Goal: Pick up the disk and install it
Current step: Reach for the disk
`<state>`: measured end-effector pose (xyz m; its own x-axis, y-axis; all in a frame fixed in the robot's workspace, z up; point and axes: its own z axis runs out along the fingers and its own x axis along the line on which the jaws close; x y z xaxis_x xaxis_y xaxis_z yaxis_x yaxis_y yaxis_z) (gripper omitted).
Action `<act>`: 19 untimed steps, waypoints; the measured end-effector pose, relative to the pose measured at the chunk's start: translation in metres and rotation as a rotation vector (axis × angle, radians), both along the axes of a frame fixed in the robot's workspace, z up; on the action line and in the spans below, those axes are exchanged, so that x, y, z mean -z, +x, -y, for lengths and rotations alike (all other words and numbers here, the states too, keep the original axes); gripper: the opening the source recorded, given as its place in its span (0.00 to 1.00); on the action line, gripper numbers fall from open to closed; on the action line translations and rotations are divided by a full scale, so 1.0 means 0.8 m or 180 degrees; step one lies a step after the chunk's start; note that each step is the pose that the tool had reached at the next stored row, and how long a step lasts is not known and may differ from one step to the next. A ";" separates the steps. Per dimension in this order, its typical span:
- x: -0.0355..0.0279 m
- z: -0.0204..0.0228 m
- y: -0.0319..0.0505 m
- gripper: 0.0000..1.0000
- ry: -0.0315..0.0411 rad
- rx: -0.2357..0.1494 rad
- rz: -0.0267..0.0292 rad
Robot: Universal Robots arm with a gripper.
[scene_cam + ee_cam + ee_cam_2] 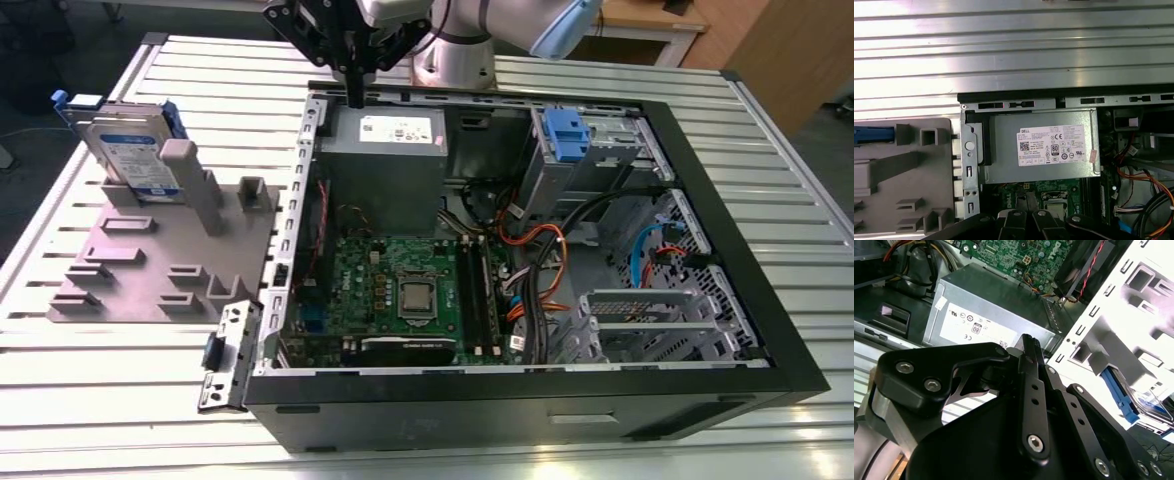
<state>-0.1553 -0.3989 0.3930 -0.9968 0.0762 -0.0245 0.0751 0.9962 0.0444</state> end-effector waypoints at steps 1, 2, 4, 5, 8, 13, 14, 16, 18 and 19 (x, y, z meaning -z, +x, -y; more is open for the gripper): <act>0.0000 0.0000 0.000 0.11 0.0000 0.0000 0.0000; 0.0000 0.0000 -0.001 0.11 0.0000 0.0000 0.0000; 0.0000 0.0000 -0.002 0.11 0.0000 0.0000 0.0000; 0.0000 0.0000 -0.002 0.11 0.0000 0.0000 0.0000; 0.0000 0.0000 -0.003 0.11 0.0000 0.0000 0.0000; 0.0000 0.0000 -0.005 0.11 0.0000 0.0000 0.0000; 0.0001 0.0001 -0.005 0.11 0.0000 0.0000 0.0000; 0.0000 0.0000 -0.006 0.11 0.0000 0.0000 0.0000; 0.0001 0.0000 -0.007 0.11 0.0000 0.0000 0.0000; 0.0001 0.0000 -0.007 0.11 0.0000 0.0000 0.0000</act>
